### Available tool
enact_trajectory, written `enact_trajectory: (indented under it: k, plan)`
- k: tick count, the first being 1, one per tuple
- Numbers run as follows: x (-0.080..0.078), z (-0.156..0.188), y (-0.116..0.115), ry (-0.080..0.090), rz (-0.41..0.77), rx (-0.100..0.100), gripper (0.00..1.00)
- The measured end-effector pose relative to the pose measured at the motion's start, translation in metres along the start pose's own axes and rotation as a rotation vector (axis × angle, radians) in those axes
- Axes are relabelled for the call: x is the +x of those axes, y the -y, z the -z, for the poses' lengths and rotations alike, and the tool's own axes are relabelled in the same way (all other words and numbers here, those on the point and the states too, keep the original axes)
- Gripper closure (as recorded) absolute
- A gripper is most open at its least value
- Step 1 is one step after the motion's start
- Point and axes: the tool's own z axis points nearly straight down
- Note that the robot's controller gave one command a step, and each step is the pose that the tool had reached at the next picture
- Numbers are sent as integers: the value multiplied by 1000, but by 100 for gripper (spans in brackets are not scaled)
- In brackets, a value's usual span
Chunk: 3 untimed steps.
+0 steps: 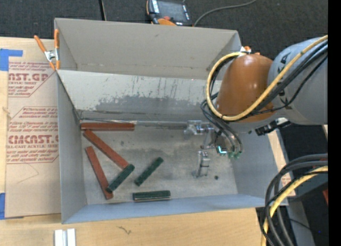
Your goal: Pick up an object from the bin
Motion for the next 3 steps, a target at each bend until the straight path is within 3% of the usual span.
enact_trajectory:
  k: [1,2,3]
  plan:
    - [-14,-89,-50,2,62,-1,0]
    - [-1,-85,-95,6,352,-1,0]
    - [-2,-84,-94,8,349,1,100]
